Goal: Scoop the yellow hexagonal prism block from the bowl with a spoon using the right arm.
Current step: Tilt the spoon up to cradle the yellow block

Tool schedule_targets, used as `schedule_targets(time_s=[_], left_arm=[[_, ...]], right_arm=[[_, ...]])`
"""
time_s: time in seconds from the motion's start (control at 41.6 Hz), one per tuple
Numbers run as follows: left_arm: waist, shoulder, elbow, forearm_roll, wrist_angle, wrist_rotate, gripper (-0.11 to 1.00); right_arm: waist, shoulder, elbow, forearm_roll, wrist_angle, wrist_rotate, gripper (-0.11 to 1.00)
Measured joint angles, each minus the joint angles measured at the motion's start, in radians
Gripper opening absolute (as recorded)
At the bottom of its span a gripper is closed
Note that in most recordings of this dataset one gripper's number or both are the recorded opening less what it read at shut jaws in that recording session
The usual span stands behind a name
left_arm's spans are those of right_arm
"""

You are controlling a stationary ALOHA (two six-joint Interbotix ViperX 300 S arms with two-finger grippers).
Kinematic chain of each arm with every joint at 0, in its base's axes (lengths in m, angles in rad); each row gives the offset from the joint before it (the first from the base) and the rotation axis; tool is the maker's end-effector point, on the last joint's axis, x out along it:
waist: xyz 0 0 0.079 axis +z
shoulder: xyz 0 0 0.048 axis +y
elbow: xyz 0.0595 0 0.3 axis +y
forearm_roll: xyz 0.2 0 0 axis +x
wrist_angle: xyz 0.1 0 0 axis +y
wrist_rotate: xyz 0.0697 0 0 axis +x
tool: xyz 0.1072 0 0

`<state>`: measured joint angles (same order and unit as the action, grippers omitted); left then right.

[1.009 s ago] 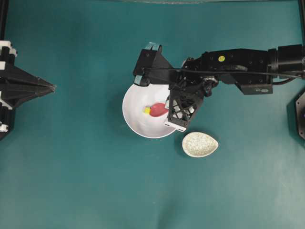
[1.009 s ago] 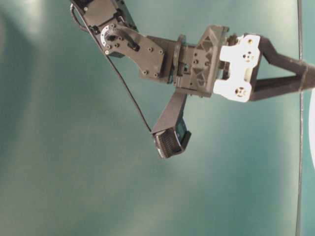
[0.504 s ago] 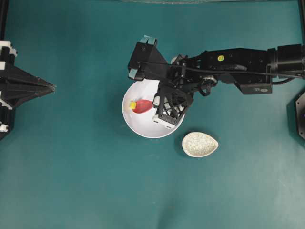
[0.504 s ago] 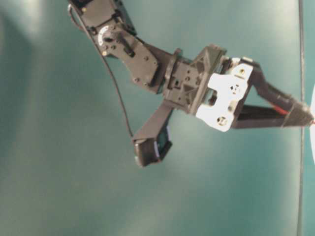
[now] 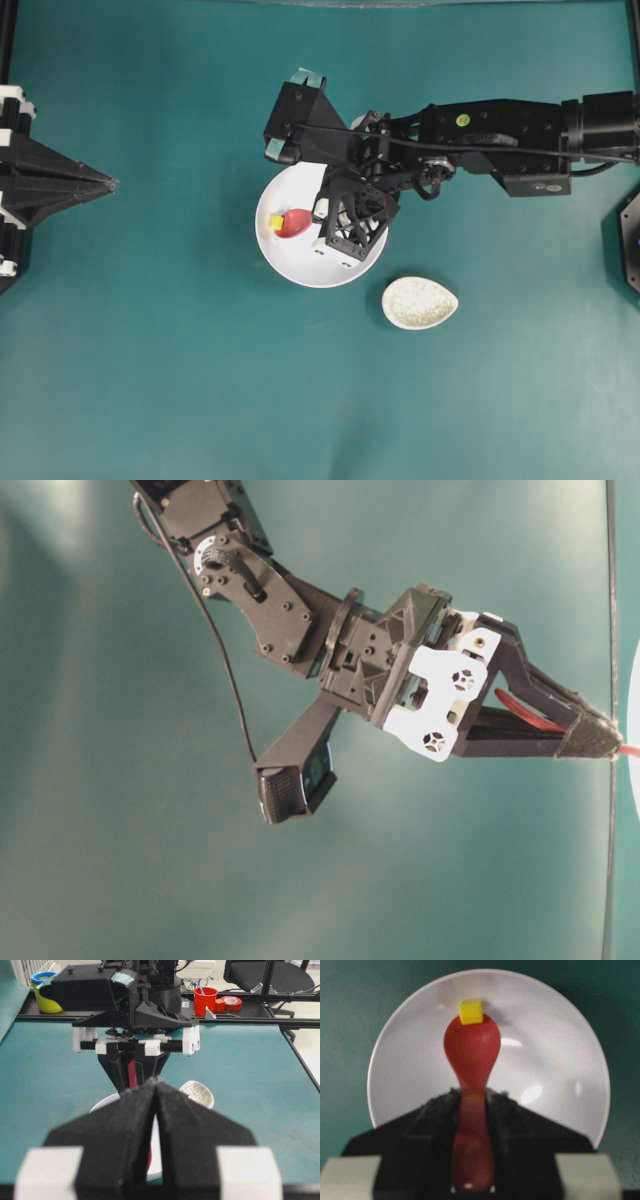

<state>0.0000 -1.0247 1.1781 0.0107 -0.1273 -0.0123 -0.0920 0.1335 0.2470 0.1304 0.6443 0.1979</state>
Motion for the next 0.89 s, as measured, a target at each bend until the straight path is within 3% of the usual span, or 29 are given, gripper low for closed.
schedule_targets(time_s=[0.336,0.889], left_arm=[[0.000,0.000,0.000,0.000,0.000,-0.002,0.00],[0.000,0.000,0.000,0.000,0.000,0.000,0.00]], right_arm=[[0.000,-0.023,0.028,-0.002,-0.020,0.008,0.21],[0.000,-0.081,0.126,-0.002,-0.160,0.011,0.21]])
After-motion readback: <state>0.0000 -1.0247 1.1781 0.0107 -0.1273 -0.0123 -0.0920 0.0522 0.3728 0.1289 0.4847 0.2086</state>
